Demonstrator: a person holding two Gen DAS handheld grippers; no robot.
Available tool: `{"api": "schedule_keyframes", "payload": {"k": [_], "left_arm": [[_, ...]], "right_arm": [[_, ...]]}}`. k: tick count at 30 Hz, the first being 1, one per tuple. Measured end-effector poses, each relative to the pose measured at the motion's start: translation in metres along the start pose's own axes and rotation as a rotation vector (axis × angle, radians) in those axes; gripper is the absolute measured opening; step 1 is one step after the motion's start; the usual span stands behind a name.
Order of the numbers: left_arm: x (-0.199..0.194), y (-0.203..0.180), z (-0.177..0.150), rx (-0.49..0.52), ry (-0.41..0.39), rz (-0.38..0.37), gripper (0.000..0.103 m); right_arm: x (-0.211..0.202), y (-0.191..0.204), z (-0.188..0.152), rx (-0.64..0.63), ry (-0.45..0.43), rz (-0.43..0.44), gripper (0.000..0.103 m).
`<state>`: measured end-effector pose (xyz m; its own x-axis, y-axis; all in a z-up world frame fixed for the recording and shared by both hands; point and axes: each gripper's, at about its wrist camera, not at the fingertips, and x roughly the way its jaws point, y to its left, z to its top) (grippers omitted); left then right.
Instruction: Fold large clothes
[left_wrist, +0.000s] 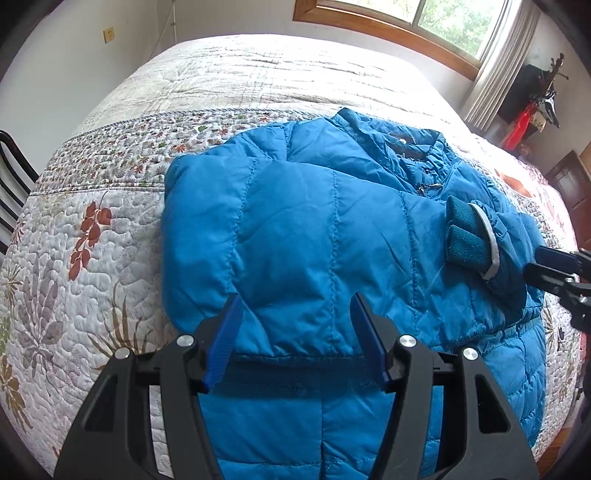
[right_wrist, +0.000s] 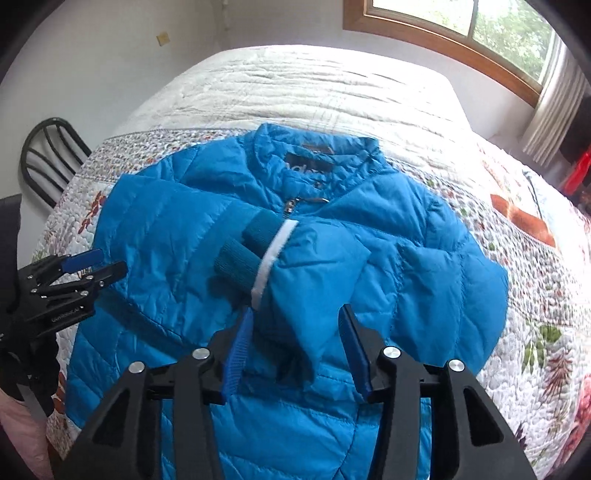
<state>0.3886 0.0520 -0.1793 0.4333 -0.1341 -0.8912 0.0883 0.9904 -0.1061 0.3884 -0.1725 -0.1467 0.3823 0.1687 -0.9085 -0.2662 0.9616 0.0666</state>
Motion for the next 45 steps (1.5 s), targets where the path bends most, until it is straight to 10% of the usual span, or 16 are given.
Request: {"api": "schedule_keyframes", "payload": {"k": [4,7,17,22,26,35,39,45], "left_arm": [[0.002,-0.005,0.001,0.013,0.004,0.002,0.06],[0.006,-0.007,0.003,0.015,0.009,0.002,0.06],[0.013,-0.016,0.004,0.036,0.018,0.01,0.06],[0.014,-0.019,0.003,0.042,0.02,0.015,0.06],[0.012,-0.023,0.003,0.047,0.017,0.008,0.06],[0.012,-0.04,0.004,0.081,0.01,0.003,0.06],[0.012,-0.041,0.004,0.084,0.008,0.008,0.06],[0.012,-0.039,0.004,0.078,-0.001,0.013,0.061]], "right_arm": [[0.036,0.017,0.01,-0.062,0.057,-0.071,0.065],[0.055,0.014,0.011,-0.057,0.087,-0.108,0.048],[0.015,-0.062,-0.007,0.208,0.023,0.114,0.027],[0.002,-0.099,-0.029,0.288,0.033,0.108,0.036],[-0.016,-0.127,-0.046,0.345,-0.006,0.096,0.069],[0.007,-0.151,-0.055,0.425,0.053,0.131,0.069],[0.024,-0.147,-0.056,0.436,0.077,0.213,0.027],[0.01,-0.151,-0.059,0.453,0.034,0.189,0.012]]}}
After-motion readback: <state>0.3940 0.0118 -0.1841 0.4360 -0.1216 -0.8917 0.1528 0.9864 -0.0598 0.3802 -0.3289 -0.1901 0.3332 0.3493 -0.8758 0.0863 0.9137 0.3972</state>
